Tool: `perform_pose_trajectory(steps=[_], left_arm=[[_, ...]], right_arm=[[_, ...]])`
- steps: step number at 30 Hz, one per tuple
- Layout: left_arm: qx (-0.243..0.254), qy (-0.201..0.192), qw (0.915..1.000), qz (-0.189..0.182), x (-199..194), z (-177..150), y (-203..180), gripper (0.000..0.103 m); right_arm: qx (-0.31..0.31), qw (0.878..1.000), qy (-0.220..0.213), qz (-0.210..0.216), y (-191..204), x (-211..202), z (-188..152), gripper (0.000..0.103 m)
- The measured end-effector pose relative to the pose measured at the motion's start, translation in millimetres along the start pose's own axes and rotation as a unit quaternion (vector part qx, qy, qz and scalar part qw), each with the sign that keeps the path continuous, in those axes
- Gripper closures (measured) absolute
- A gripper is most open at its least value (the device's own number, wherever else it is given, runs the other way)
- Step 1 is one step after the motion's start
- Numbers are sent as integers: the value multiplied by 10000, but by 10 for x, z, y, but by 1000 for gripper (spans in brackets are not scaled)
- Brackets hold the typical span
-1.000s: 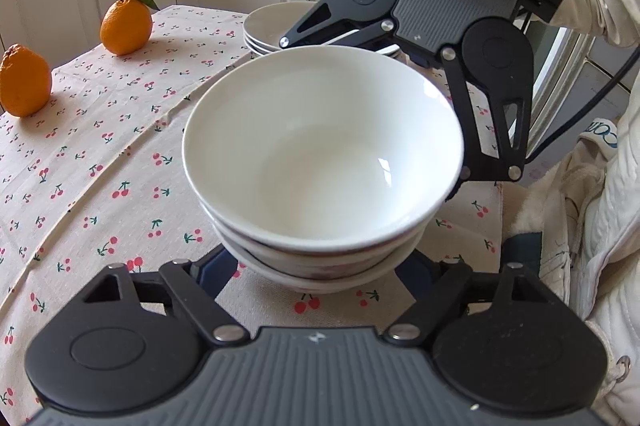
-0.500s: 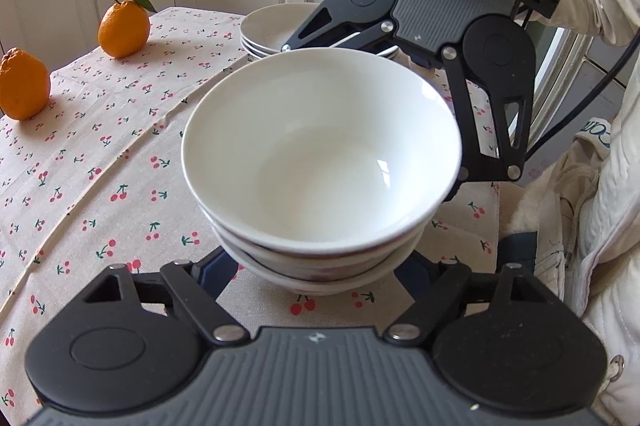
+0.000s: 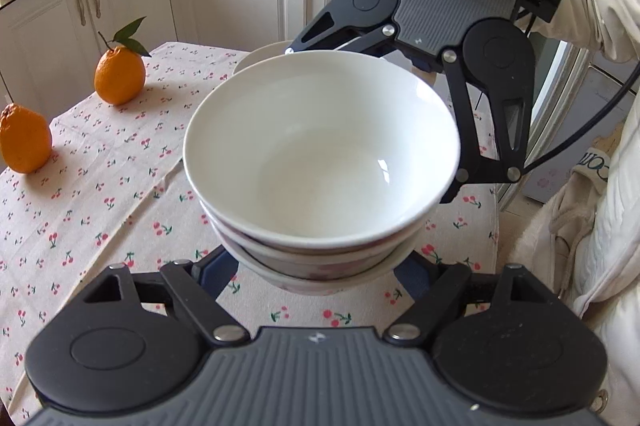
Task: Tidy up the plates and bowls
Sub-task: 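Lift the bowl stack with both grippers and carry it over the plate stack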
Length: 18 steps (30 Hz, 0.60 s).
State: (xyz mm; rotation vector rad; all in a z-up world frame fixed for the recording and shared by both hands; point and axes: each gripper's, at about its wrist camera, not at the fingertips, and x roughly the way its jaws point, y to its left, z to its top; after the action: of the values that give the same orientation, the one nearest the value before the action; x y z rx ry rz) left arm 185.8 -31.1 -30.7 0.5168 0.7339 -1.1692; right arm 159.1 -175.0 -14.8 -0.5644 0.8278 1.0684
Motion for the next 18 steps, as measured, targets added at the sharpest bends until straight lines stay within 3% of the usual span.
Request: perform_pose_trajectory(steps=[18], left_arm=[[640, -358, 9970, -262, 779, 1031, 44, 19]], right_arm=[[379, 9943, 112, -988, -591, -766, -647, 16]])
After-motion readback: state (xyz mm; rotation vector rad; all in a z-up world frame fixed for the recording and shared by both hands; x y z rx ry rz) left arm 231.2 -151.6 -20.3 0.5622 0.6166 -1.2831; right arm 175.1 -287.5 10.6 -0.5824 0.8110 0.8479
